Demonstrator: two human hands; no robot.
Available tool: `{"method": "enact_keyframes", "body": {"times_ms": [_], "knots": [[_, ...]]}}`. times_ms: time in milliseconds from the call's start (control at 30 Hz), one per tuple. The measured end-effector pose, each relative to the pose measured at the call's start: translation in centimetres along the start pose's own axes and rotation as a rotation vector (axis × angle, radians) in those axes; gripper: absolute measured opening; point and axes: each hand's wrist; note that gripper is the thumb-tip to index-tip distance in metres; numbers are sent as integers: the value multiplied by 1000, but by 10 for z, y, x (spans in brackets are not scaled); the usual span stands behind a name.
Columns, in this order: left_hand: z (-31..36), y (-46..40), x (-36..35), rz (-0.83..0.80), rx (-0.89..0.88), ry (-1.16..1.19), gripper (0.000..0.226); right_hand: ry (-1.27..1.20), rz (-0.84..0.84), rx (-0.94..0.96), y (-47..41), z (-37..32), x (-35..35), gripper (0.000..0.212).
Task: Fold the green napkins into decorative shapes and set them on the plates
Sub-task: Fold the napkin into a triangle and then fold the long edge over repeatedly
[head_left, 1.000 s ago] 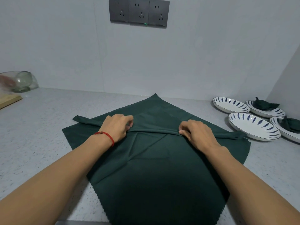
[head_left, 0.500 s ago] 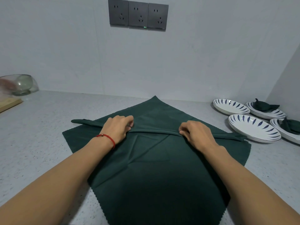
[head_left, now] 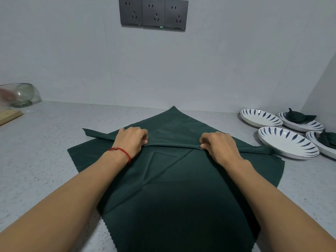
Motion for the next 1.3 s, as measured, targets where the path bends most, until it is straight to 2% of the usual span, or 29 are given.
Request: {"method": "enact_keyframes", "body": {"times_ms": [167, 267, 433, 567, 667, 767, 900, 1067, 1167, 1300], "knots": [[-4, 9, 1, 11, -86, -12, 9, 120, 9, 117, 8, 6, -3, 20], [-9, 12, 4, -15, -112, 2, 10, 54, -14, 162, 11, 12, -5, 21], [-2, -5, 9, -94, -32, 9, 13, -12, -32, 57, 1, 7, -6, 16], [-1, -20, 10, -149, 26, -1, 2, -23, -38, 27, -3, 3, -5, 7], [-1, -16, 7, -102, -19, -6, 10, 27, -3, 75, 1, 3, -10, 17], [-5, -5, 5, -71, -73, 9, 4, 32, -8, 114, 6, 6, -13, 19], [-15, -1, 3, -36, -52, 103, 9, -29, -33, 49, -1, 6, -11, 16], [-8, -18, 1, -54, 48, 71, 7, -63, -41, 16, -8, 3, -10, 1], [-11, -20, -2, -35, 64, 116, 7, -12, -3, 57, -4, 4, -15, 14], [-13, -14, -5, -8, -28, 72, 7, -4, -16, 94, -2, 9, -17, 19]]}}
Point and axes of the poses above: each hand's wrist, its own y-axis away from the middle knuckle, its own x-axis out of the back of the hand, z = x × y, and after that the axes turned 8 degrees about -x, right-handed
